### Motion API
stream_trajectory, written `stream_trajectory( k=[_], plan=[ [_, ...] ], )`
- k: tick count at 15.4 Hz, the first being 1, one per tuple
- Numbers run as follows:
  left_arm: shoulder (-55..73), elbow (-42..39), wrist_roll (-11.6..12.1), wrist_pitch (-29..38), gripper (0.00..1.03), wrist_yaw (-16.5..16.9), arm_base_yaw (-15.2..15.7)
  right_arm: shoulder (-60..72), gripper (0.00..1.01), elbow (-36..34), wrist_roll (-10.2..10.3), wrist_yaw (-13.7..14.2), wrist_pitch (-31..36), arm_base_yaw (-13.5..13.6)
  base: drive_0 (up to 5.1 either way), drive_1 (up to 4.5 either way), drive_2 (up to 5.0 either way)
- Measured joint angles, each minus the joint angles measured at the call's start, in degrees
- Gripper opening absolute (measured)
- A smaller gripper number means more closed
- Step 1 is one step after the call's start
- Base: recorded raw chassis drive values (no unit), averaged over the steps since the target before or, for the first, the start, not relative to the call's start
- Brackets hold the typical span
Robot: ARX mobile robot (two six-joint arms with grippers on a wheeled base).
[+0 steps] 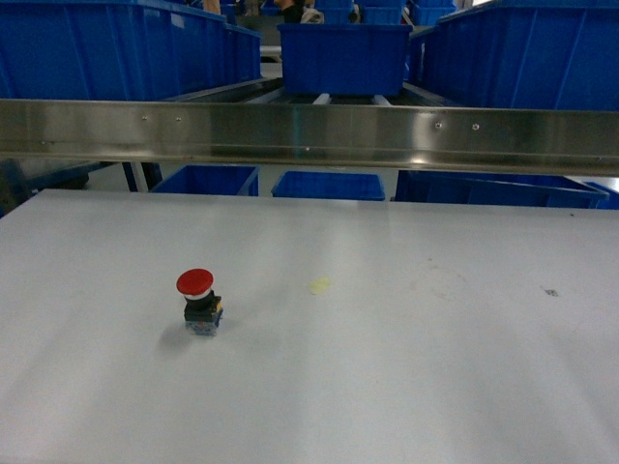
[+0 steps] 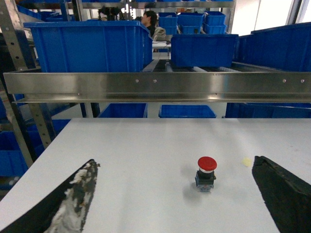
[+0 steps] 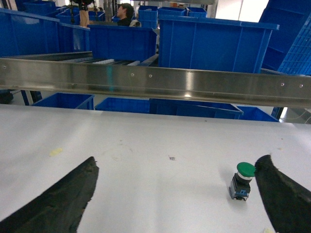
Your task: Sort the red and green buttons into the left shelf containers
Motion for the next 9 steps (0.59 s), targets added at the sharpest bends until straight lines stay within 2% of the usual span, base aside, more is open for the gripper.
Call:
stream_trajectory(
  k=[9],
  plan=[
    [0.0,0.0,0.0,0.0,0.98,0.0,0.0,0.0,0.98,0.0,0.02,0.0,0.0,0.0,0.0,0.0,0.0]
  ],
)
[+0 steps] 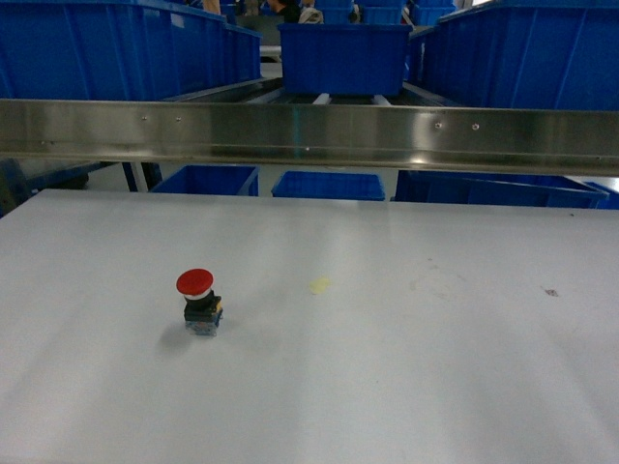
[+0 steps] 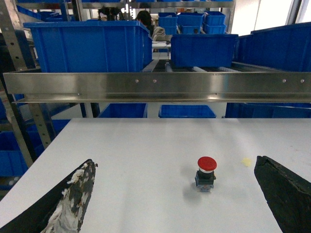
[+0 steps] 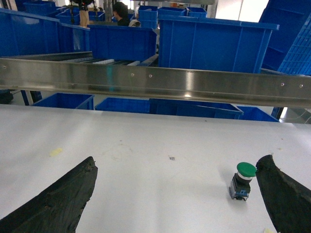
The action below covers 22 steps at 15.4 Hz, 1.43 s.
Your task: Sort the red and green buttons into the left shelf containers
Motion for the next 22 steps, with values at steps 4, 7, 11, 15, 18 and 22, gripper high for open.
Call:
stream_trajectory(
  k=[4,7,11,15,18,22],
  plan=[
    [0.0,0.0,0.0,-0.04,0.98,0.0,0.0,0.0,0.98,0.0,0.0,0.0,-0.09,0.0,0.0,1.09,-1.1],
    [0.0,0.0,0.0,0.02,0.98,0.0,0.0,0.0,0.98,0.0,-0.02,0.0,-0.13,0.0,0.0,4.38,-4.3],
    [0.0,0.0,0.0,-0.07,0.98,0.0,0.0,0.0,0.98,0.0,-0.02,0.0,-0.02,0.0,0.0,0.84,-0.8],
    [0.0,0.0,0.0,0.0,0.98,0.0,0.0,0.0,0.98,0.0,0.0,0.0,-0.04,0.0,0.0,0.72,-0.7],
    [0.0,0.0,0.0,-0.04,0.98,0.0,0.0,0.0,0.98,0.0,0.0,0.0,0.0,0.0,0.0,0.31,-0.3],
    [1.31,0.0,-0.09,2.12,0.98,2.1,1.55,1.88,0.98,0.02,0.57,0.5,3.28,1.05,0.0,0.0,0.0]
  ],
)
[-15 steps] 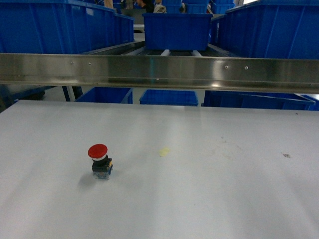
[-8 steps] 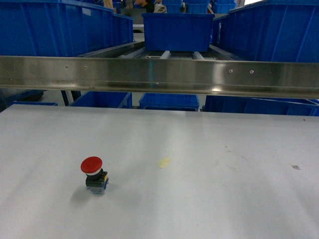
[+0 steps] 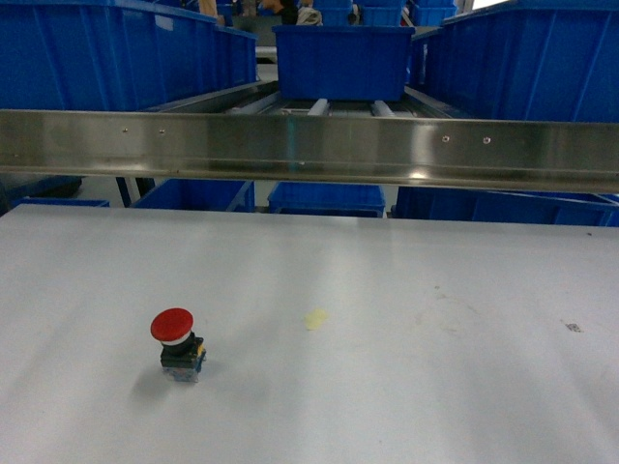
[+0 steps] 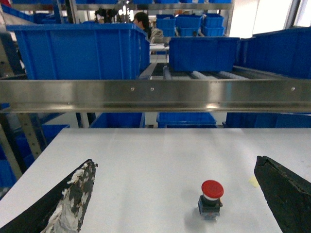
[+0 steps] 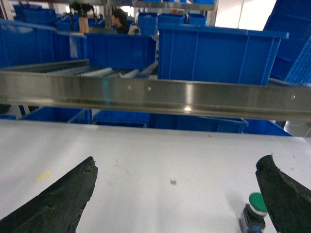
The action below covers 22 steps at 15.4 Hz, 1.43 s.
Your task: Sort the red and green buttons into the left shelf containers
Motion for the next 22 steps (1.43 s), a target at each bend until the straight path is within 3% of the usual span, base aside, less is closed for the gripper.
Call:
stream_trajectory(
  k=[1,3,4,6,8,11,14,15,18,22],
  plan=[
    [3.32,0.0,-0.02,3.74,0.98,2.12,2.67,3.93,0.98,0.0,0.15,1.79,4.37,2.08,0.0,0.0,0.0],
    [15.08,0.02,-0.87,13.84,0.98,6.38,9.07,17.03,0.98,0.28,0.17,8.33,14.82,7.78,0.0,0.0,0.0],
    [21.49,0.07,-1.03,18.84,0.98,7.87,10.1,23.61,0.98,1.14,0.11,10.93,20.17,9.16,0.0,0.0,0.0],
    [32.13,1.14,-0.94,25.11,0.98,10.23,8.11,34.88,0.98,3.82,-0.22,14.93,29.0,9.57,0.0,0.0,0.0],
    [36.46,2.4,-0.87,26.45,0.98,11.28,5.92,41.29,0.98,4.44,-0.68,16.41,34.03,9.25,0.0,0.0,0.0],
    [42.31,4.07,-0.48,29.03,0.98,11.76,2.99,50.03,0.98,5.03,-1.03,16.39,41.05,5.42,0.0,0.0,0.0],
    [55.93,6.82,0.57,38.51,0.98,12.79,0.44,72.0,0.98,8.9,-1.11,15.02,57.79,-2.23,0.0,0.0,0.0],
    [59.65,7.65,0.94,41.2,0.98,13.2,-0.02,76.35,0.98,10.03,-0.98,13.9,58.51,-3.76,0.0,0.0,0.0],
    [64.92,8.09,1.92,41.33,0.98,13.25,-0.24,86.42,0.98,11.23,-1.01,14.29,58.36,-6.03,0.0,0.0,0.0],
    [64.32,8.04,2.08,41.9,0.98,13.4,-0.28,85.59,0.98,11.17,-1.03,14.14,59.08,-5.92,0.0,0.0,0.0]
  ],
)
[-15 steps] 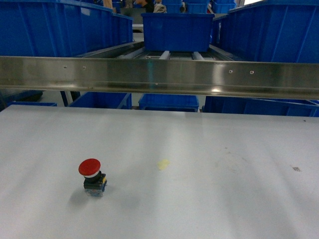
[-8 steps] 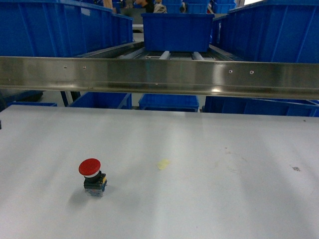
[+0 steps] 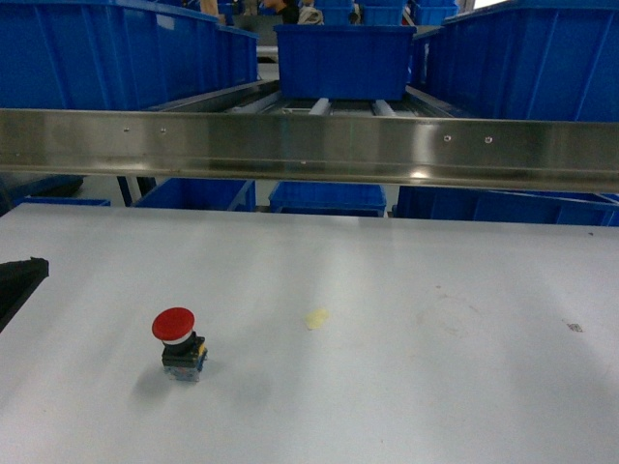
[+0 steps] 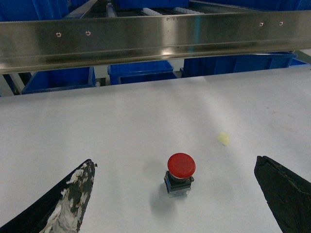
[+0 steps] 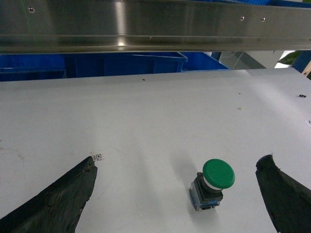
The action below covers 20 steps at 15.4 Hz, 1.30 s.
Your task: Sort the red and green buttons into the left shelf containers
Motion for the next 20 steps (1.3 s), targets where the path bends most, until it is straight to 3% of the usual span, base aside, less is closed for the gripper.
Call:
stream_trajectory(
  k=[5,12,17,20],
  plan=[
    [13.81,5.88,1.36,4.63,0.98,0.37,-2.08,11.15,0.98,5.9,0.9,2.82,2.34,-1.38,0.0,0.0,0.0],
    [25.03,10.19,2.56,7.52,0.98,-0.26,-4.2,25.0,0.98,18.43,0.94,4.13,1.11,-7.67,0.0,0.0,0.0],
    [25.03,10.19,2.58,7.52,0.98,-0.39,-4.2,28.09,0.98,18.84,0.9,5.46,2.84,-8.0,0.0,0.0,0.0],
    [25.03,10.19,2.6,7.5,0.98,-0.42,-4.2,32.35,0.98,19.19,0.87,5.99,4.94,-9.77,0.0,0.0,0.0]
  ],
)
